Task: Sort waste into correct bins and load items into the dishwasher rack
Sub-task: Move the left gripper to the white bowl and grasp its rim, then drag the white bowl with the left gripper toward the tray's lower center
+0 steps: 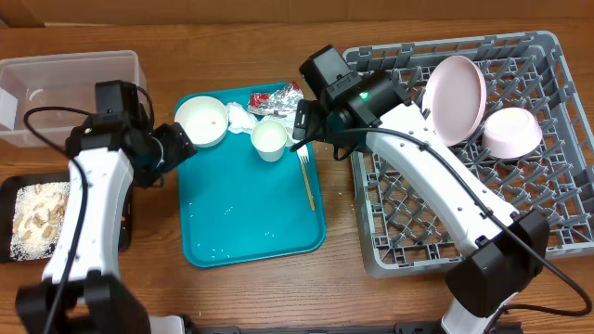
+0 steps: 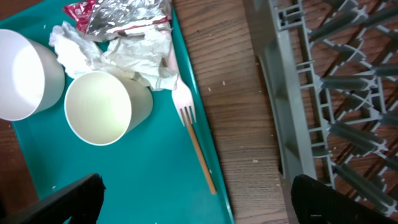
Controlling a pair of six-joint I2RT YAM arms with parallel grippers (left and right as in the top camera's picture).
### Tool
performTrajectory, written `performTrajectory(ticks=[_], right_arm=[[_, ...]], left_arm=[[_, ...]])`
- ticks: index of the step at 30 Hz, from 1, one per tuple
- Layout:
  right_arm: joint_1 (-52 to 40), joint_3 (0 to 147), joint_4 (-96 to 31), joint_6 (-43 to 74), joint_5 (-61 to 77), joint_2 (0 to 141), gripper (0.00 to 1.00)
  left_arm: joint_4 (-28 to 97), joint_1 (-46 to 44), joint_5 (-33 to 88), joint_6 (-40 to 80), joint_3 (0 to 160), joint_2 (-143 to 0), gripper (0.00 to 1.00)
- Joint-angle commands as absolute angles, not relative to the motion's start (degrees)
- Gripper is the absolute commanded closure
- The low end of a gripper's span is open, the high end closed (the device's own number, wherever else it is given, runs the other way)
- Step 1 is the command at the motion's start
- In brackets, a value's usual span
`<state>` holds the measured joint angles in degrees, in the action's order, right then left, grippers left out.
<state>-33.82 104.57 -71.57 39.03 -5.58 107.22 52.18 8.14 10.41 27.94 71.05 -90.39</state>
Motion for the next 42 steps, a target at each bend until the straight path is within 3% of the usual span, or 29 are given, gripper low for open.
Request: performTrajectory(ticks=[1, 17, 28, 42], right_arm=[[-34.0, 104.2, -71.2, 39.5, -6.4, 106.6, 0.00], [-34.0, 104.2, -71.2, 39.5, -6.4, 106.6, 0.00], [-34.0, 104.2, -71.2, 39.5, -6.4, 106.6, 0.00], [-34.0, 104.2, -71.2, 39.5, -6.4, 106.6, 0.00]], left_arm=[[49.5, 8.2, 11.0, 33.0, 72.1, -94.7, 0.25], [39.0, 7.4, 11.3, 47.2, 74.2, -103.3, 0.26], [61.1, 0.7, 1.5, 45.5, 97.9, -111.6, 0.21], [62.8, -0.1, 3.4, 52.8, 99.3, -122.3, 0.21]])
